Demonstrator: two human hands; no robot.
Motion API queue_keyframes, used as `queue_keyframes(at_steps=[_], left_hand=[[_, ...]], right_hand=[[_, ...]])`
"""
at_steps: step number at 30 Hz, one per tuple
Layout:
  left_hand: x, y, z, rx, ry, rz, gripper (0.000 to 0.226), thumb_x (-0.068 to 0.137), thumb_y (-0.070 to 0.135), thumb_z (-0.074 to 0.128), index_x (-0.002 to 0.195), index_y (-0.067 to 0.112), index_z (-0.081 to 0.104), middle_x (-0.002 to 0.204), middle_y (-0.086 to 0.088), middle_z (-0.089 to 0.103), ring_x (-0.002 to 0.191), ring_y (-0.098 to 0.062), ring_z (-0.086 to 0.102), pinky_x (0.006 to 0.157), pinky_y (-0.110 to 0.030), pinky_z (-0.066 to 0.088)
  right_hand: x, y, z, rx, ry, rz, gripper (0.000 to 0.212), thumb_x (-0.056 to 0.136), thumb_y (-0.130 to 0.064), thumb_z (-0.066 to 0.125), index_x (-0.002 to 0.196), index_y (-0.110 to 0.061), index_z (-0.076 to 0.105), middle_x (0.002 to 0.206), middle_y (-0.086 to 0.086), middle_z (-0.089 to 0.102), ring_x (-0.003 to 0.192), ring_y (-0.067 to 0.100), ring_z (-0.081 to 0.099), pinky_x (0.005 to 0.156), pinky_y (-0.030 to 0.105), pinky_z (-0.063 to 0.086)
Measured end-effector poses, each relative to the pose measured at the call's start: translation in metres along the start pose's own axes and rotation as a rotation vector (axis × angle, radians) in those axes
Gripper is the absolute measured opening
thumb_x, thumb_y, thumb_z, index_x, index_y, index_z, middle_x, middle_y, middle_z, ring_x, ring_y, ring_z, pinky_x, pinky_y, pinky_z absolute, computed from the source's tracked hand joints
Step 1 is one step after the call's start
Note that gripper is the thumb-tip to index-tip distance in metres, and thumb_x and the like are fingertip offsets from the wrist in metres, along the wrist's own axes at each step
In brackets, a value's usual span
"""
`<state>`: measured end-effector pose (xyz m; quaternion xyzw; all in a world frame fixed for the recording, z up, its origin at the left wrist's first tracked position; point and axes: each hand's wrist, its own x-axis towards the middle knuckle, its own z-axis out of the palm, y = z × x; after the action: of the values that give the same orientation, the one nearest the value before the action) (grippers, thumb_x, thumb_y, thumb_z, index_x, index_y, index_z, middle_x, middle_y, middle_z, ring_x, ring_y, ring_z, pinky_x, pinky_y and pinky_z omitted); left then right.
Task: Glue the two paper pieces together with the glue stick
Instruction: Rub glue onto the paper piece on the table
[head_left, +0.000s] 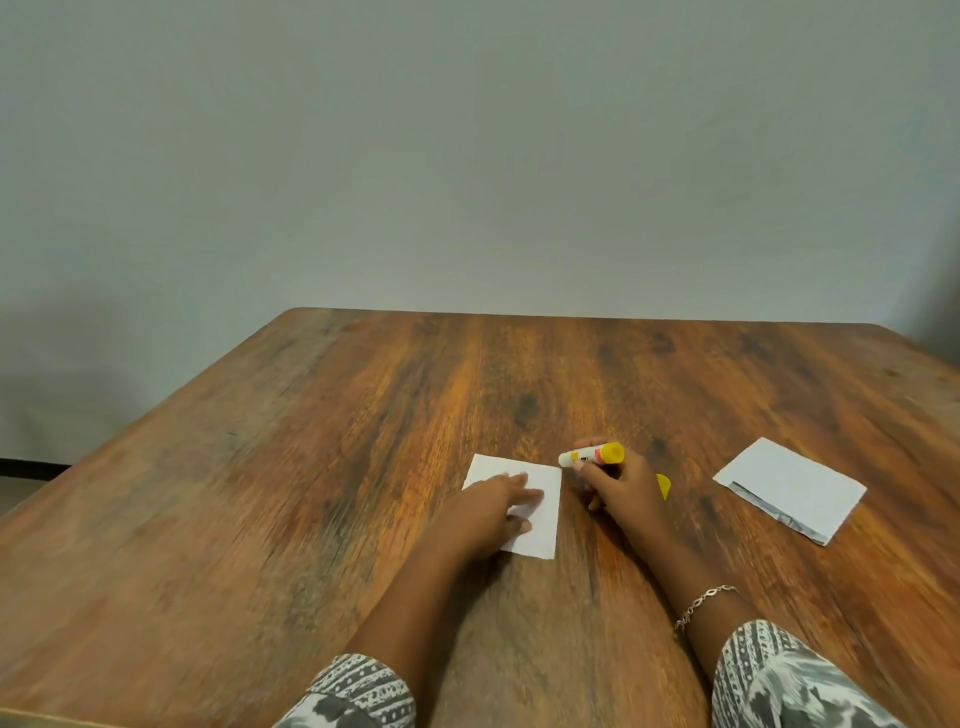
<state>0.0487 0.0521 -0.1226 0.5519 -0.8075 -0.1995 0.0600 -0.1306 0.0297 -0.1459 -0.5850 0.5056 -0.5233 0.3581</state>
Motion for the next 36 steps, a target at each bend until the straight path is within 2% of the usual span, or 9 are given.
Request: queue_keyframes(at_steps=[7, 13, 18, 22, 26, 29, 32, 36], left_hand=[[0.016, -0.001, 0.007, 0.066, 0.074, -0.053, 0.046, 0.097, 0.030, 0.039, 0.142, 0.029, 0.027, 0.155, 0.004, 0.015, 0.142, -0.019, 0.013, 0.112, -0.045, 0.020], [0.019, -0.003, 0.010, 0.029, 0.089, -0.070, 0.047, 0.097, 0.030, 0.041, 0.141, 0.029, 0.028, 0.155, 0.004, 0.016, 0.142, -0.019, 0.013, 0.113, -0.047, 0.017], [0.020, -0.003, 0.014, 0.013, 0.119, -0.069, 0.046, 0.096, 0.029, 0.041, 0.141, 0.029, 0.029, 0.155, 0.003, 0.018, 0.142, -0.020, 0.014, 0.113, -0.048, 0.016], [0.021, -0.004, 0.015, 0.010, 0.122, -0.065, 0.046, 0.096, 0.030, 0.042, 0.140, 0.028, 0.030, 0.154, 0.002, 0.020, 0.141, -0.020, 0.015, 0.112, -0.050, 0.016], [0.021, -0.004, 0.014, 0.010, 0.114, -0.062, 0.046, 0.096, 0.030, 0.042, 0.140, 0.028, 0.031, 0.154, 0.002, 0.020, 0.141, -0.021, 0.016, 0.112, -0.051, 0.016], [0.021, -0.004, 0.014, 0.013, 0.116, -0.063, 0.046, 0.096, 0.030, 0.043, 0.140, 0.028, 0.031, 0.154, 0.002, 0.020, 0.141, -0.020, 0.016, 0.112, -0.052, 0.016], [0.020, -0.004, 0.013, 0.004, 0.111, -0.058, 0.045, 0.096, 0.030, 0.042, 0.140, 0.028, 0.032, 0.154, 0.002, 0.020, 0.141, -0.020, 0.016, 0.112, -0.052, 0.014], [0.019, -0.005, 0.012, -0.006, 0.110, -0.060, 0.045, 0.096, 0.030, 0.042, 0.140, 0.029, 0.031, 0.154, 0.002, 0.020, 0.141, -0.020, 0.015, 0.111, -0.052, 0.015]], right_hand=[[0.010, 0.002, 0.004, -0.052, 0.025, -0.016, 0.010, 0.085, -0.011, 0.061, 0.091, -0.018, 0.064, 0.080, 0.000, 0.066, 0.049, -0.004, 0.055, 0.039, 0.013, 0.042], [0.019, 0.008, 0.007, -0.150, 0.003, -0.027, 0.011, 0.085, -0.017, 0.061, 0.095, -0.019, 0.066, 0.086, 0.002, 0.068, 0.059, 0.015, 0.061, 0.044, 0.019, 0.046], [0.021, 0.006, 0.010, -0.227, 0.003, -0.060, 0.012, 0.085, -0.018, 0.060, 0.089, -0.029, 0.062, 0.078, -0.008, 0.067, 0.044, 0.003, 0.056, 0.041, 0.010, 0.041], [0.023, 0.005, 0.012, -0.234, -0.021, -0.081, 0.016, 0.084, -0.017, 0.060, 0.086, -0.033, 0.062, 0.079, -0.005, 0.067, 0.054, 0.014, 0.060, 0.047, 0.020, 0.045], [0.023, 0.003, 0.013, -0.242, -0.019, -0.102, 0.025, 0.083, -0.016, 0.062, 0.078, -0.040, 0.059, 0.074, -0.011, 0.065, 0.059, 0.009, 0.058, 0.053, 0.026, 0.046], [0.023, 0.004, 0.013, -0.243, -0.034, -0.098, 0.023, 0.084, -0.016, 0.062, 0.080, -0.038, 0.059, 0.075, -0.011, 0.064, 0.066, 0.010, 0.058, 0.058, 0.026, 0.046], [0.024, 0.004, 0.013, -0.245, -0.049, -0.086, 0.012, 0.084, -0.016, 0.062, 0.089, -0.026, 0.064, 0.079, -0.003, 0.066, 0.069, 0.015, 0.059, 0.062, 0.030, 0.048], [0.024, 0.002, 0.013, -0.249, -0.066, -0.097, 0.010, 0.084, -0.015, 0.062, 0.091, -0.021, 0.065, 0.080, -0.005, 0.065, 0.071, 0.013, 0.059, 0.064, 0.032, 0.048]])
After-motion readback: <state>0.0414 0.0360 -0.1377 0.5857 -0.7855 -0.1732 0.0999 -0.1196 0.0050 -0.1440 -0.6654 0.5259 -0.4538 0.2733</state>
